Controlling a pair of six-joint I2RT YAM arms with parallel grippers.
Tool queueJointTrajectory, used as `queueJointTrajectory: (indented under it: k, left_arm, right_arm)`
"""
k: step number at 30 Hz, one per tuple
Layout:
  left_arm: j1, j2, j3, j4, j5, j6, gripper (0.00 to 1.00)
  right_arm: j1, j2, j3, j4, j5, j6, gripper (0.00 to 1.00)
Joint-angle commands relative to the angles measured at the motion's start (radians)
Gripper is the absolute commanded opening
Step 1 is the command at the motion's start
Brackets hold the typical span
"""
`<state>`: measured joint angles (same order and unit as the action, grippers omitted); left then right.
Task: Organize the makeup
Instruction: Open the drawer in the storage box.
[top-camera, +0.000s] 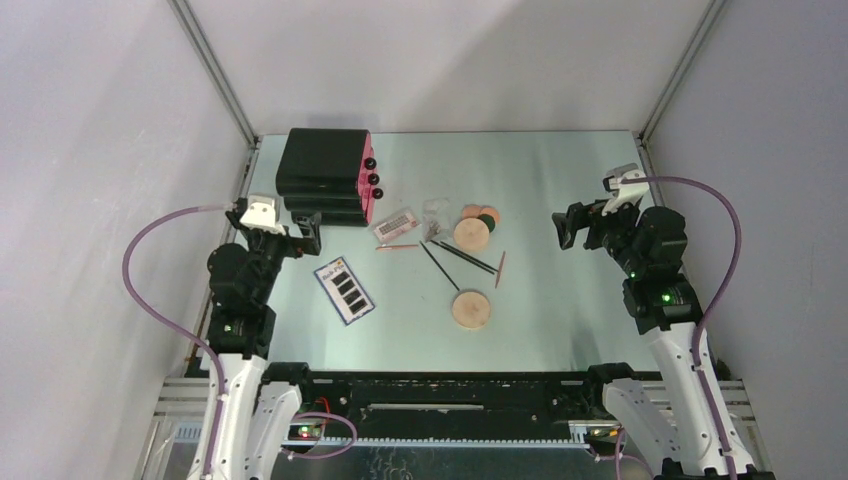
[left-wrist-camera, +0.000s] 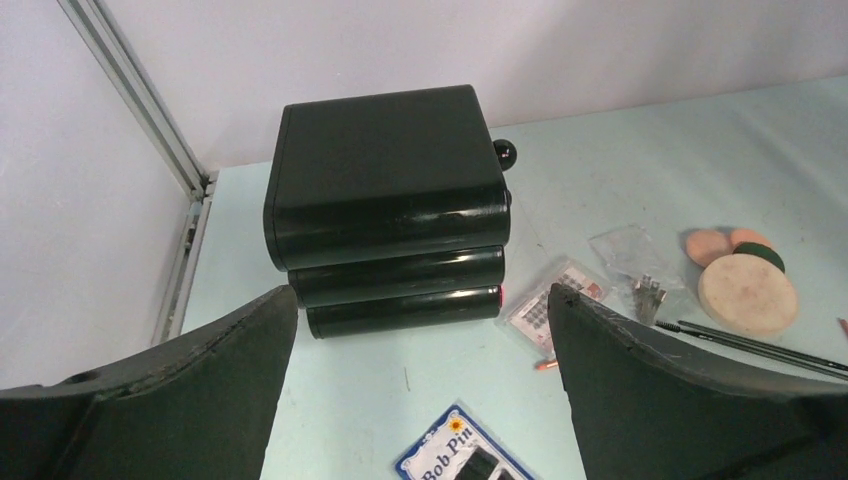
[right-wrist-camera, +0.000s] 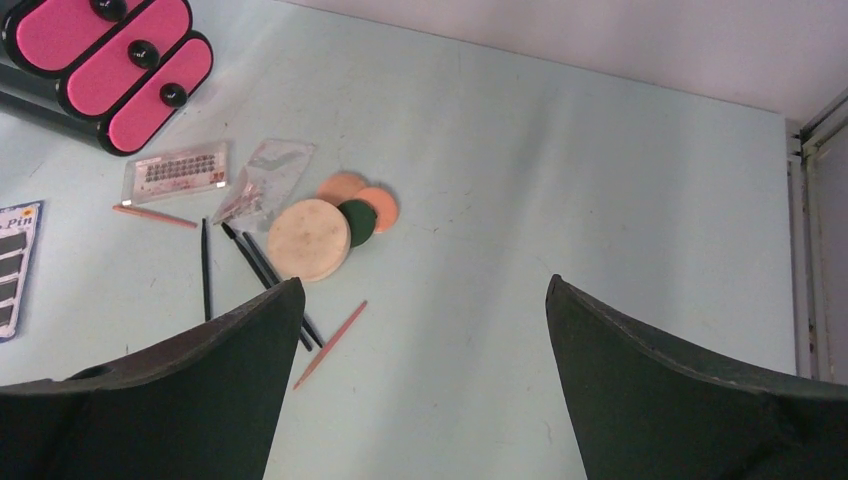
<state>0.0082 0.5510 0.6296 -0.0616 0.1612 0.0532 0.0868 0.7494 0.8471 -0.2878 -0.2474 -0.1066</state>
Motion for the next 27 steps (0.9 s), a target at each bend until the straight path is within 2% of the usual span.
queueJointTrajectory:
  k: [1, 9, 17, 22, 27]
  left_arm:
    - [0.009, 0.028, 0.133, -0.075, 0.030, 0.076, 1.00]
    - [0.000, 0.158, 0.241, -0.169, 0.063, 0.128, 1.00]
    - [-0.150, 0.336, 0.345, -0.197, -0.072, 0.196, 1.00]
    - [-0.210, 0.483, 0.434, -0.201, -0.094, 0.227, 1.00]
    - [-0.270, 0.653, 0.544, -0.219, -0.184, 0.267, 0.95]
  right_arm:
    - [-0.016, -0.013, -0.002, 0.025, -0.038, -0.026, 1.00]
    - [-0.018, -0.002, -0.009, 0.012, -0.089, -0.053, 1.00]
    - [-0.019, 0.005, -0.015, 0.007, -0.112, -0.073, 1.00]
    - [-0.028, 0.005, -0.021, 0.004, -0.124, -0.084, 1.00]
    - [-0.038, 0.011, -0.025, 0.002, -0.137, -0.093, 1.00]
